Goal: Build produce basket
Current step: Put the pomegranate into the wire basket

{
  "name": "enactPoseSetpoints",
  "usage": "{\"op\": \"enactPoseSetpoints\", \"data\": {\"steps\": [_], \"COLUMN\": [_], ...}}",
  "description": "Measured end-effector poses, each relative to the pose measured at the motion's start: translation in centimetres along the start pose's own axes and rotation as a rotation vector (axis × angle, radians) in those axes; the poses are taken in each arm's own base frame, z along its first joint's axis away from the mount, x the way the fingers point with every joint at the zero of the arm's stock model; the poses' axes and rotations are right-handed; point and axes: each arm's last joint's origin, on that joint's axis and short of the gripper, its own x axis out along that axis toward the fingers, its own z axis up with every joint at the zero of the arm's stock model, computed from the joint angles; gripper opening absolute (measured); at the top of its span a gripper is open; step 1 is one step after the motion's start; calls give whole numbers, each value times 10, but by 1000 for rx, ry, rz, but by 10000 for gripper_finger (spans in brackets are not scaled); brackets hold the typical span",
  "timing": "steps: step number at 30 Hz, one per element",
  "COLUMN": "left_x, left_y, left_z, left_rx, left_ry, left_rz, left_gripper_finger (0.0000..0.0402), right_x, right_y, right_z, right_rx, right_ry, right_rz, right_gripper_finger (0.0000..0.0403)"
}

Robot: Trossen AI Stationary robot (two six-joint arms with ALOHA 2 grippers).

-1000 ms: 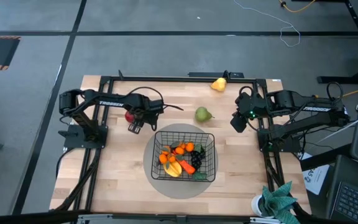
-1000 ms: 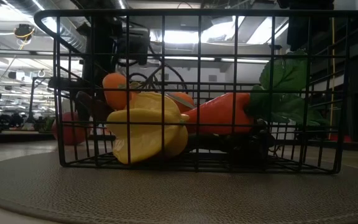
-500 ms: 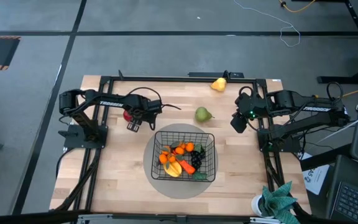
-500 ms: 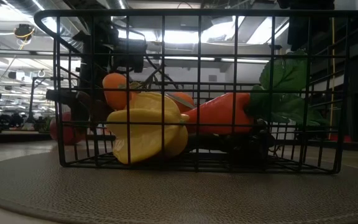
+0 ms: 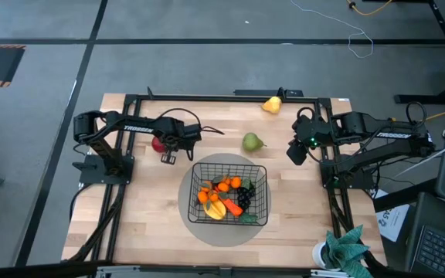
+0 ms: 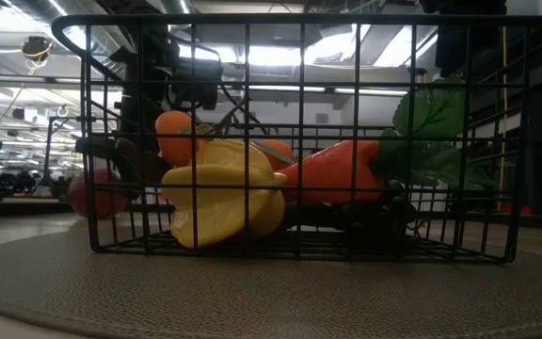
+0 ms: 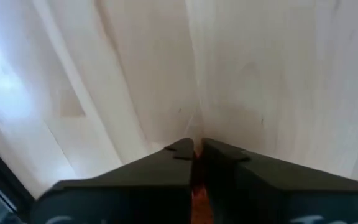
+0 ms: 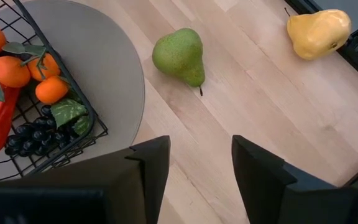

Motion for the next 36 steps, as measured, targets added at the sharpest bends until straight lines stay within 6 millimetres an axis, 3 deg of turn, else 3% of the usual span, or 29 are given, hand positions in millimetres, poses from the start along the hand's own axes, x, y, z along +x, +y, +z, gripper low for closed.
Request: {"op": "enactPoseSetpoints", "data": {"steps": [6,14,21,28,36], "left_x": [-17,-80,-157,-228,-263], "left_y": [-2,4,5,-18,-47], "left_z": [3,21,49,74,96], "left_rx": [-53,-66,-243,-315,-236], "left_ry": [76,76,-248,-698,-1070], "left_rz": [123,325,368,261,-12], "left_gripper_finger": [2,1,0,0,0], "right_x": [0,0,0,0,0], "right_y": [0,0,0,0,0], "right_z": [0,0,0,0,0], "right_rx": [0,2,1,0,-2], "right_ry": [0,0,0,0,0], "right_rz": [0,0,0,-1,-1], "right_gripper_finger": [161,161,161,161,161]}}
